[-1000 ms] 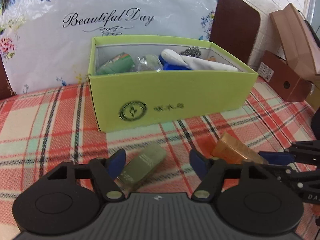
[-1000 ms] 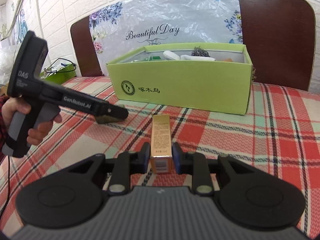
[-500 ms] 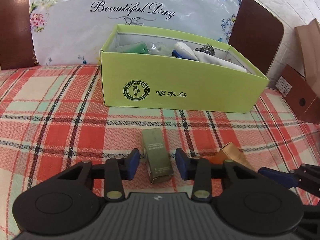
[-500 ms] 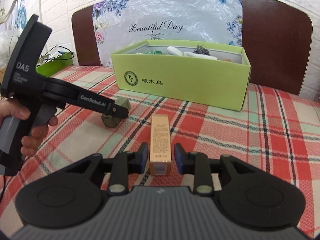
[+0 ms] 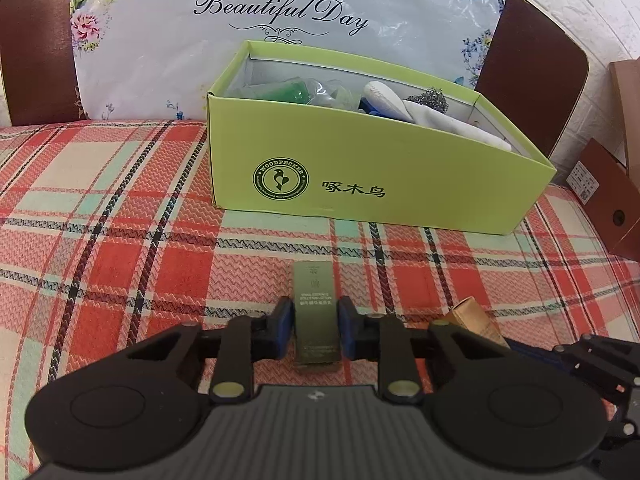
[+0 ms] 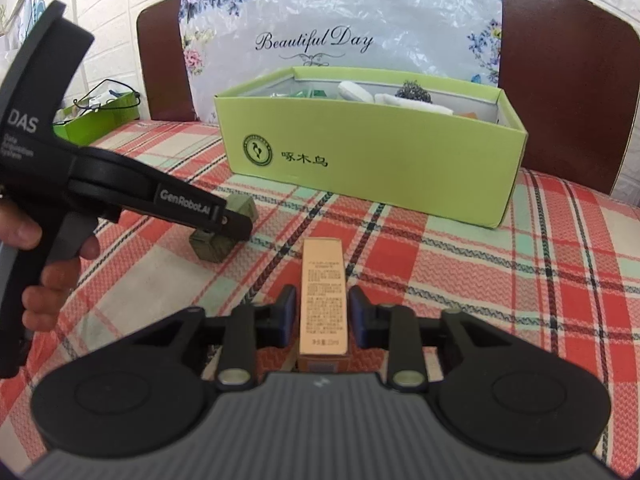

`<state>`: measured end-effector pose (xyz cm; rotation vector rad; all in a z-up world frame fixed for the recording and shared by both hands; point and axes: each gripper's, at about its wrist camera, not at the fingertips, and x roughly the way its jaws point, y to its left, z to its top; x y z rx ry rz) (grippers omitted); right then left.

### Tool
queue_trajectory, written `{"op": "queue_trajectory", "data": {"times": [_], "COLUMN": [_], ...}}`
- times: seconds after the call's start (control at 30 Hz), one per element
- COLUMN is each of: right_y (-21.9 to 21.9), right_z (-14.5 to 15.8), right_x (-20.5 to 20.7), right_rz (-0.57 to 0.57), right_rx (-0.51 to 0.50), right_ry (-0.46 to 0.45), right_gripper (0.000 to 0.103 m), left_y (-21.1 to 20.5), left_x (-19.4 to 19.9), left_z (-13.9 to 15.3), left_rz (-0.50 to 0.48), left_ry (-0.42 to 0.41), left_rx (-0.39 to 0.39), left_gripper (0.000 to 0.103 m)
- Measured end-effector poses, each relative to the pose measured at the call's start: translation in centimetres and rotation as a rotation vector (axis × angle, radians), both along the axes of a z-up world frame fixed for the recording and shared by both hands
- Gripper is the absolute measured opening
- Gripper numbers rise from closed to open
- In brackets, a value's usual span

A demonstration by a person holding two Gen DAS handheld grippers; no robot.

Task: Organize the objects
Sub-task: 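Carry the olive box and gold box into the lime box, open both tools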

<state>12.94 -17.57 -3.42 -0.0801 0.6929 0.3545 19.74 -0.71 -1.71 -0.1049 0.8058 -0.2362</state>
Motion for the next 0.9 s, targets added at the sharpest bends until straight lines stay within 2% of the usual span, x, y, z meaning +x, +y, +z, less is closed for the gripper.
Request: {"op": "queue_trajectory", "data": {"times": [0.2, 0.4, 0.5, 0.63, 0.9], "right_y": [-0.4, -1.6, -2.3, -3.6, -5.2], "right_z": [0.9, 5.1, 7.2, 9.1, 10.0], "right_x": [-0.7, -0.2, 0.9, 3.4, 8.8], "right_rz": [0.007, -0.014, -0.038, -0.078, -0.142], "right_rx": [0.024, 0.055, 0.042, 0.029, 0.029], "right_ry": [-0.014, -0.116, -0.171, -0.227, -0.289], "right_gripper": [0.024, 0.024, 0.024, 0.024, 0.024], "left_y": [-0.4, -1.9, -2.5, -3.4, -4.7], "left_x": [-1.1, -1.4, -0.7, 0.7, 5.0], "left_z": [1.3, 5.3, 7.9, 10.7, 13.2], "left_rz": [-0.037, -0.113, -0.127, -0.133, -0.108], "left_ry": [-0.021, -0.094, -0.134, -0.182, -0.23], "left_rx": [-0.01, -0.059, -0.107, -0.127, -0.14], "left_gripper": [0.024, 0.024, 0.024, 0.024, 0.024]}}
